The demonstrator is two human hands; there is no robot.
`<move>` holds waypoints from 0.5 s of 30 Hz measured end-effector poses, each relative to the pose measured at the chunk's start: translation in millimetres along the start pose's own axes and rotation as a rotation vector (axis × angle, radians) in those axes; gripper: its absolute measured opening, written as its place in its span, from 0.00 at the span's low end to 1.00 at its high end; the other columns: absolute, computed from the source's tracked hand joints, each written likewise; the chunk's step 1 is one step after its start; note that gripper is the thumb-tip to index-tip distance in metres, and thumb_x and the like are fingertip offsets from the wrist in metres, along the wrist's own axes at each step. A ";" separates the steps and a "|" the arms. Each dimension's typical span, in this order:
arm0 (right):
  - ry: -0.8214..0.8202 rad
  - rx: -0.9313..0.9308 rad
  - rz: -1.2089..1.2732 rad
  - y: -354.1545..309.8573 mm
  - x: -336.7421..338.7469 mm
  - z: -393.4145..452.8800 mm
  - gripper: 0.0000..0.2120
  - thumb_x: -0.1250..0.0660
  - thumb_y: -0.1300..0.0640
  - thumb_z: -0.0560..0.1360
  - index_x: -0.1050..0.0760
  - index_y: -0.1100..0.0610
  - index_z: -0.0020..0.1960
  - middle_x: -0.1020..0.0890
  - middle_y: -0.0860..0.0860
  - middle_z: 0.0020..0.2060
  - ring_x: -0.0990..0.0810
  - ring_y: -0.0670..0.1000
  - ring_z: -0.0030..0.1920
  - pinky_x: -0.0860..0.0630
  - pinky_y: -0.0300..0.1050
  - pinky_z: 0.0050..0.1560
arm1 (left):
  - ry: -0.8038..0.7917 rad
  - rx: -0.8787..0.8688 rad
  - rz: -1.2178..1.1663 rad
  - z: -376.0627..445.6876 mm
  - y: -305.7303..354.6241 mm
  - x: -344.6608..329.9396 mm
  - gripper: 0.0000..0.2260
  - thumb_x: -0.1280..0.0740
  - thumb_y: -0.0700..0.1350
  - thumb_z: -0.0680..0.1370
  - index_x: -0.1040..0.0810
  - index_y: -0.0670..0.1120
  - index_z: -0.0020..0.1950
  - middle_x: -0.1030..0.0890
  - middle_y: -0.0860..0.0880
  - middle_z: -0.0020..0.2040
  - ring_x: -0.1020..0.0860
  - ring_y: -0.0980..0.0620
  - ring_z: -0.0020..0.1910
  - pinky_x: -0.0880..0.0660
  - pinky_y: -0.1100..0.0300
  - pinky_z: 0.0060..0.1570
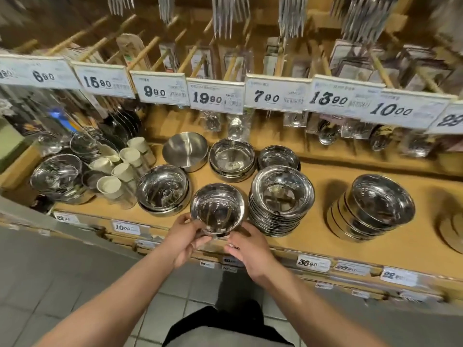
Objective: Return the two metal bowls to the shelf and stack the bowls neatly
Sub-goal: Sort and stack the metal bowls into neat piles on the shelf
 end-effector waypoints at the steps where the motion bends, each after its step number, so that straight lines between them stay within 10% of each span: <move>1: -0.002 0.005 -0.007 -0.6 0.5 2.8 0.27 0.34 0.69 0.79 0.34 0.58 0.76 0.22 0.57 0.66 0.18 0.53 0.60 0.19 0.48 0.61 | 0.001 0.003 0.004 3.3 0.8 -0.7 0.13 0.37 0.30 0.80 0.30 0.42 0.61 0.18 0.32 0.50 0.14 0.39 0.36 0.17 0.56 0.28; 11: 0.066 0.033 0.024 5.2 -12.4 13.1 0.17 0.34 0.65 0.80 0.29 0.59 0.69 0.14 0.54 0.56 0.13 0.50 0.52 0.18 0.49 0.59 | -0.093 0.074 0.113 13.4 5.2 1.0 0.16 0.36 0.33 0.81 0.36 0.47 0.63 0.18 0.36 0.55 0.17 0.44 0.38 0.17 0.54 0.34; 15: 0.150 0.044 0.076 8.5 -9.9 10.6 0.13 0.32 0.62 0.80 0.28 0.58 0.63 0.18 0.53 0.54 0.16 0.48 0.50 0.17 0.37 0.42 | -0.135 0.062 0.130 13.3 9.9 1.9 0.20 0.36 0.30 0.79 0.36 0.49 0.64 0.19 0.37 0.52 0.15 0.48 0.32 0.20 0.61 0.27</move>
Point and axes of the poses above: each hand's wrist, its own z-axis towards the middle knuckle, its own x-axis out of the back of the hand, y = z × x, the point moved 8 cm from there along z, towards the middle knuckle
